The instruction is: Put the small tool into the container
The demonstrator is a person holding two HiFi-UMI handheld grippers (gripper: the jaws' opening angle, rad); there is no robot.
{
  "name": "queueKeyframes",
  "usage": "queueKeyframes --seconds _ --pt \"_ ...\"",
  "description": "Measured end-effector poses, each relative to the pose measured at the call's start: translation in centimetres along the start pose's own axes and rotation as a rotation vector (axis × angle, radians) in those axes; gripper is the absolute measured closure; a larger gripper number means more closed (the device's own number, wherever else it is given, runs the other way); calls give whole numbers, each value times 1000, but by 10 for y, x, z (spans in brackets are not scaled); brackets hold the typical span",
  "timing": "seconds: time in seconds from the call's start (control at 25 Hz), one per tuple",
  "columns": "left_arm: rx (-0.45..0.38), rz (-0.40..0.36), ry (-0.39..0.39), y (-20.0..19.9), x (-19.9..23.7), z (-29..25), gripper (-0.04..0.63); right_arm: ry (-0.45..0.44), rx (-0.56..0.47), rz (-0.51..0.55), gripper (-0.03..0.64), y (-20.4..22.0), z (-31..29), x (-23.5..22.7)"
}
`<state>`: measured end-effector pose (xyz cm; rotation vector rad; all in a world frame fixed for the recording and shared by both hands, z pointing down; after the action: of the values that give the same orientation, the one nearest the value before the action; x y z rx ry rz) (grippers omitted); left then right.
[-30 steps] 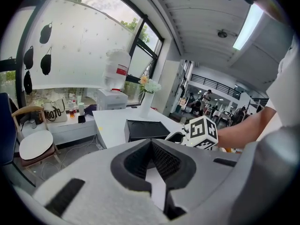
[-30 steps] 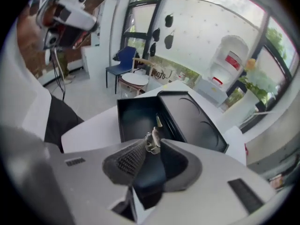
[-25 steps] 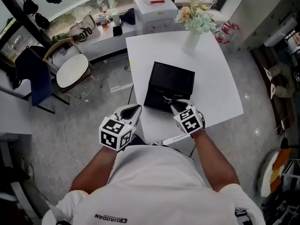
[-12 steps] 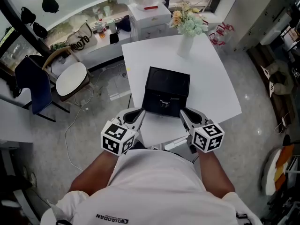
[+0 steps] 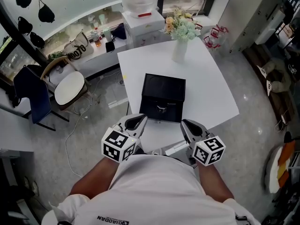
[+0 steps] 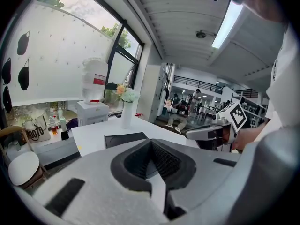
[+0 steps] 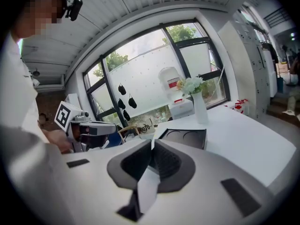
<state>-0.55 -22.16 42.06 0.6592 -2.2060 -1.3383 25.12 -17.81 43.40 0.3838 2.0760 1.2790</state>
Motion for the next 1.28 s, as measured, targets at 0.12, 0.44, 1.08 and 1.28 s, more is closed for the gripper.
queueKeyframes --seconds 0.12,0.44,1.08,1.28 --pt "-5 -7 8 -4 -4 1 586 11 -13 2 605 -3 3 -2" --pt "-20 2 -5 -5 -4 0 586 -38 -14 69 611 -4 -1 6" --pt "-24 9 -16 -7 0 -2 586 -46 1 88 612 -5 -10 4" --pt "-20 6 -14 -7 0 -3 586 -48 3 92 612 -6 -11 3"
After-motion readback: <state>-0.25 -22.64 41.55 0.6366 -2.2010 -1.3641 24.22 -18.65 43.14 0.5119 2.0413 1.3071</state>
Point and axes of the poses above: the fingertips, and each gripper's own axes: z backward along the fingers, x to its left, y out of its underside, the point moved 9 cm from there along z, backward along the fingers, and after that the axes turned 9 degrees about -y, right-handed, at the moved point
